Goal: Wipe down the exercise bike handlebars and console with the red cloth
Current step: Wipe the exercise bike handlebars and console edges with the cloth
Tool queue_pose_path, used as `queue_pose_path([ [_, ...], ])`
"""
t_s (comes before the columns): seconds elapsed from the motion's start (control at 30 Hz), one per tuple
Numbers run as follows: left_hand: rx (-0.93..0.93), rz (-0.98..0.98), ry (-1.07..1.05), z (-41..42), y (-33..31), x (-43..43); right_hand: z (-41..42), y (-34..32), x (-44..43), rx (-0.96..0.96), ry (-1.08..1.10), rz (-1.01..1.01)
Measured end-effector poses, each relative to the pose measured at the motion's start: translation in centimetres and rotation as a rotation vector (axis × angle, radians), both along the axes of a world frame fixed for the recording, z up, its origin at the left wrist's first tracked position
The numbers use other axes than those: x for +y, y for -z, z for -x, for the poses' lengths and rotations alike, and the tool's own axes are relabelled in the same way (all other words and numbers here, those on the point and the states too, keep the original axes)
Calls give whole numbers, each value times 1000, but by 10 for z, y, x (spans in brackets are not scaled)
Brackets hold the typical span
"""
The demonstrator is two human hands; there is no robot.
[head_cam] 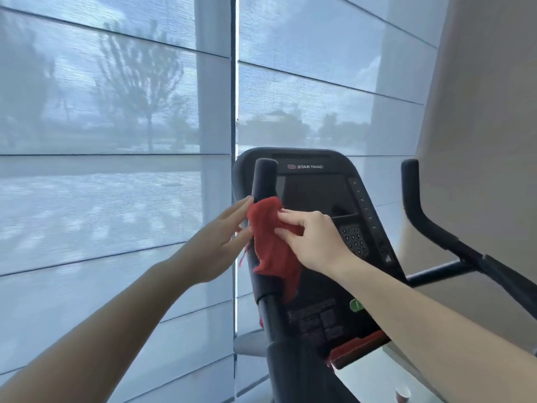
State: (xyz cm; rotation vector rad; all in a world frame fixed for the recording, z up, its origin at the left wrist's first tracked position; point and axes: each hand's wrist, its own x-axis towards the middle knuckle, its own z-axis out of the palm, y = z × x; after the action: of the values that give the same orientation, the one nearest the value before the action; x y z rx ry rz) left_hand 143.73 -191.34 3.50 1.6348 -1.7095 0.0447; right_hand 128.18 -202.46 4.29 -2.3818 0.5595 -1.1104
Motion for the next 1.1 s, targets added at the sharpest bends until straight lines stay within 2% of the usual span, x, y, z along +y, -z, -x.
queue_pose_path([
  [0.07,-15,-34,-62,4,0,4,4,2,-2,19,-25,-29],
  [0.2,-53,40,-69,13,-6,12,0,-3,-2,-89,-6,-78],
  [0.5,-202,5,-159,12,-4,1,8,11,-4,52,-24,-83],
  [0.63,-185,11,-167,7,-18,-6,9,-5,-22,-129,13,-141],
  [0.8,-212,37,-188,3,-35,-9,3,-48,-41,-262,21,-76],
  [0.87,-220,53,-192,3,-39,-9,-1,-58,-40,-264,7,-47],
  [1.0,-192,61,-135,5,-40,-12,-14,-50,-26,-143,-70,-3],
  [1.1,-171,57,-107,5,-35,-16,-15,-38,-20,-218,-66,-4],
])
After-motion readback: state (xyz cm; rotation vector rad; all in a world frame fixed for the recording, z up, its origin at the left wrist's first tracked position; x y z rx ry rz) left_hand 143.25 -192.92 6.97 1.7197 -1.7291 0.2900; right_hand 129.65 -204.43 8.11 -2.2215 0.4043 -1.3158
